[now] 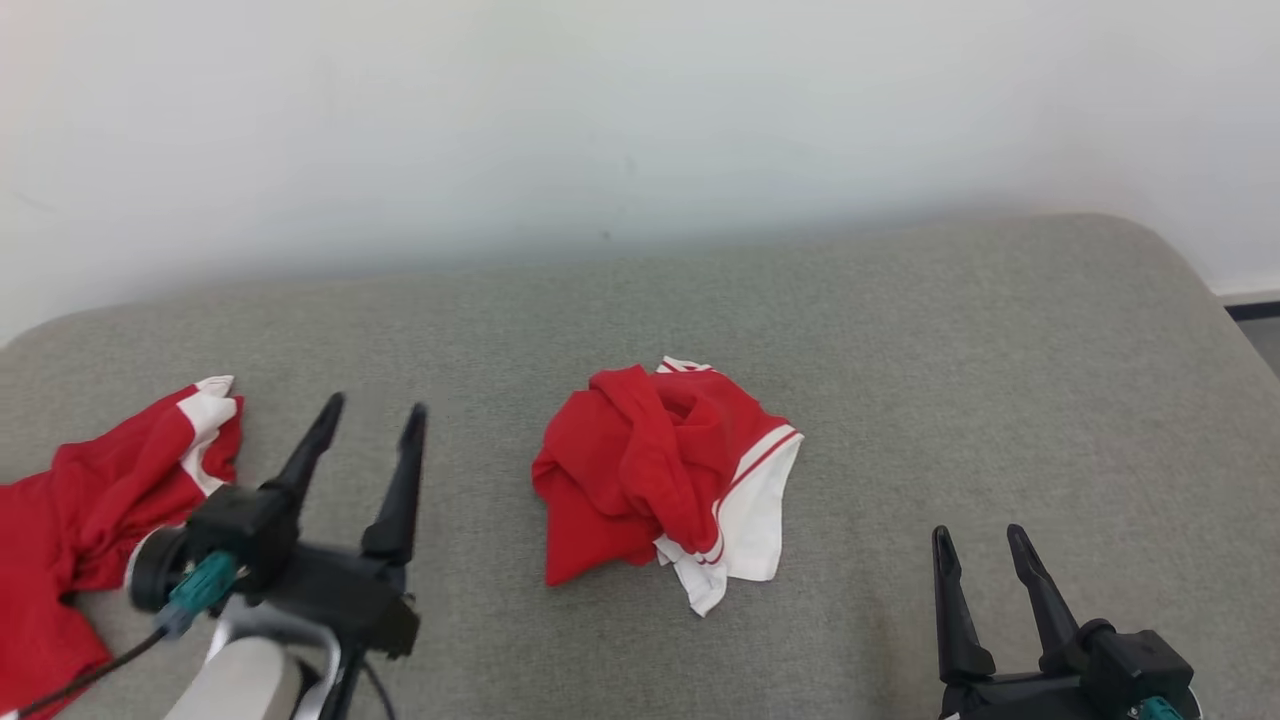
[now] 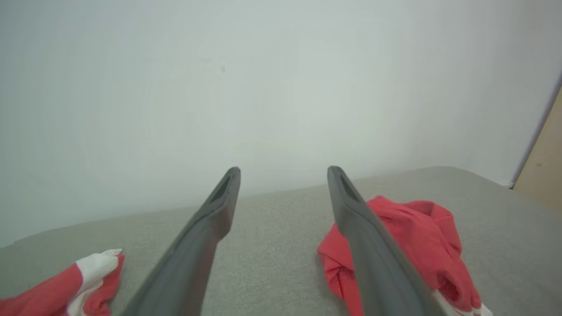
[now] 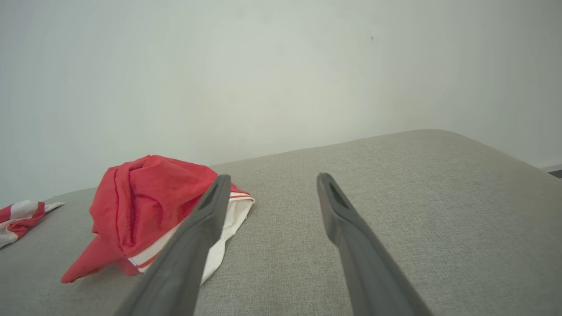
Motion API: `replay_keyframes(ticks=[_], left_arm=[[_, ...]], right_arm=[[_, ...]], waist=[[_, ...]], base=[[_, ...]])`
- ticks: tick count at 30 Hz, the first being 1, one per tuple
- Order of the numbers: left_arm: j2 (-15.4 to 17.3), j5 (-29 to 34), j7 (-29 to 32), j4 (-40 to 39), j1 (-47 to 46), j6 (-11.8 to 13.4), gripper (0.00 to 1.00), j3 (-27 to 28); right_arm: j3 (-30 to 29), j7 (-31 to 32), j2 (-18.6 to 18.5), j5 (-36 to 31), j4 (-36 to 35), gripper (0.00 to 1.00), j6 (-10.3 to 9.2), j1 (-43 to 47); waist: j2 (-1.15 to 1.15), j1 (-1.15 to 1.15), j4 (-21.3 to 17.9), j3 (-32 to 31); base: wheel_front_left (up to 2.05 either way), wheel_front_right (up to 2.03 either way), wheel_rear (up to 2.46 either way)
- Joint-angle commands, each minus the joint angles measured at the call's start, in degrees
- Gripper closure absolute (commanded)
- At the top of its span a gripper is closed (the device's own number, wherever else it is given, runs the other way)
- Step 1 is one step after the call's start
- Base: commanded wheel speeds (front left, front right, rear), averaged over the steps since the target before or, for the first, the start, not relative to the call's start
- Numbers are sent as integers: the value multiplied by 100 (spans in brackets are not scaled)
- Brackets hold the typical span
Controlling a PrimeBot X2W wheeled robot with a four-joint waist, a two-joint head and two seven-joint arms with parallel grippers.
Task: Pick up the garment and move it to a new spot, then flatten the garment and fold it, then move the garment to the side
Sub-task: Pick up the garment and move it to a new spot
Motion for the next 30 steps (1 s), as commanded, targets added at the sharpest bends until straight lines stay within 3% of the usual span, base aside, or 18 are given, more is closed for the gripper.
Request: replay_keyframes(ticks=[1,7,15,30], left_arm=[[49,119,-16,-109,197,32,0,116],[113,469,-18,-585,1064,-56,0,1022],[-93,930,-18,-822,1899,-174,0,1844],[-582,1850,-19,-898,2596,-431,0,2386]], right_arm=[[5,-3,11,-57,-23,0,20,67],[-26,-3,11,-94,-49,0,20,126],[-81,-3,10,-153,-50,0,20,211],[-73,-3,11,-176,-7,0,20,283]], waist=[[0,0,160,-127],[0,0,281,-200],[0,0,383,-312],[0,0,483,-374]], base=[[0,0,0],[0,0,0],[0,0,0],[0,0,0]])
